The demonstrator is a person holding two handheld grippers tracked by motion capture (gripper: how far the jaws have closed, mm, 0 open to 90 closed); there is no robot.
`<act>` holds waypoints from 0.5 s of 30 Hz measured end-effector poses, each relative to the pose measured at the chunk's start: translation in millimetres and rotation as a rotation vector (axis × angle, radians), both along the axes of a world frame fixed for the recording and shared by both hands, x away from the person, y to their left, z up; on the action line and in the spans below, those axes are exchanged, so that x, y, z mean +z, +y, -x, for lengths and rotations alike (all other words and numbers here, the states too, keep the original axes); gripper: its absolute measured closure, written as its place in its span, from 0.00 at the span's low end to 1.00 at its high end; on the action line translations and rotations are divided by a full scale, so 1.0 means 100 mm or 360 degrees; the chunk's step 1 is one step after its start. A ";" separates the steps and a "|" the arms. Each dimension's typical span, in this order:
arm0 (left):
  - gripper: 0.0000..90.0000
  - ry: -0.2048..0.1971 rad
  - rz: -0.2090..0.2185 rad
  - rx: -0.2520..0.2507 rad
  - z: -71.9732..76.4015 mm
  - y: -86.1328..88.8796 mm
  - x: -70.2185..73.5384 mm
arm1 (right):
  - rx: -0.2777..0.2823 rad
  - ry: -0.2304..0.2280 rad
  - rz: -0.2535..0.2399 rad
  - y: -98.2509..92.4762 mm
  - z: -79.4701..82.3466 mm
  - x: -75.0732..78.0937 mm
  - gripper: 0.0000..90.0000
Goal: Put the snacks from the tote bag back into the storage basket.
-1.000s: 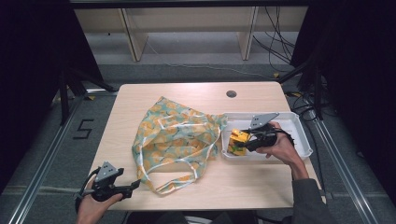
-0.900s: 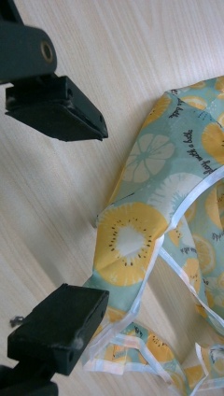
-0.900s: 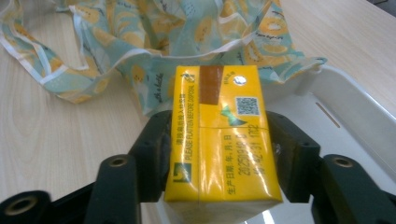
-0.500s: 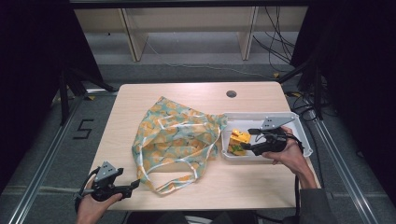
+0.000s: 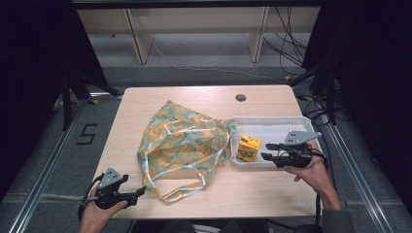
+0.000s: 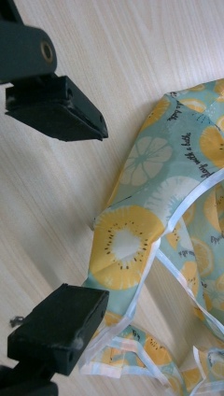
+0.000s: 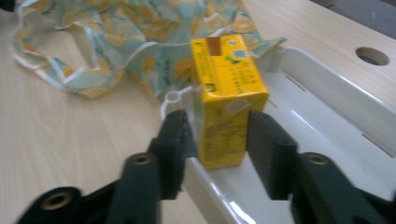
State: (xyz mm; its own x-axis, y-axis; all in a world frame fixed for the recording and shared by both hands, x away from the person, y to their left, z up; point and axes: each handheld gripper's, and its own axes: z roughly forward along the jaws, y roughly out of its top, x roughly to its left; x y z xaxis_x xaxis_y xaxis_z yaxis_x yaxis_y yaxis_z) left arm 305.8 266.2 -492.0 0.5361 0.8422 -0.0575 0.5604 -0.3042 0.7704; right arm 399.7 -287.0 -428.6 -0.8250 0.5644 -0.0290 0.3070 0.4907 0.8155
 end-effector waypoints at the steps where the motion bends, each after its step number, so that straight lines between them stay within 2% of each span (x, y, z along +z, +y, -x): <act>1: 0.20 -0.0002 0.0001 -0.0001 0.00 0.00 0.00 | 0.0015 0.0006 -0.0002 0.01 0.04 0.00 0.78; 2: 0.20 -0.0002 0.0001 -0.0001 0.00 0.00 0.00 | 0.0033 -0.0027 0.0004 0.01 0.05 0.00 0.83; 3: 0.20 -0.0008 0.0022 0.0018 0.00 -0.01 -0.01 | 0.0029 -0.0016 0.0006 0.01 0.07 0.00 0.89; 4: 0.20 0.0011 -0.0004 0.0006 0.00 0.00 0.00 | 0.0043 -0.0023 0.0009 0.02 0.08 0.00 0.92; 6: 0.20 0.0010 0.0002 0.0012 0.00 0.00 -0.01 | 0.0060 -0.0021 0.0014 0.05 0.09 0.00 0.99; 11: 0.20 0.0028 0.0001 0.0010 -0.01 0.00 -0.01 | 0.0105 -0.0046 0.0050 0.12 0.09 -0.02 1.00; 12: 0.20 0.0022 -0.0008 0.0007 -0.01 0.00 -0.01 | 0.0091 -0.0014 0.0053 0.13 0.10 -0.02 1.00; 15: 0.20 0.0008 -0.0017 -0.0001 -0.02 0.01 -0.01 | 0.0100 -0.0008 0.0057 0.16 0.10 -0.05 1.00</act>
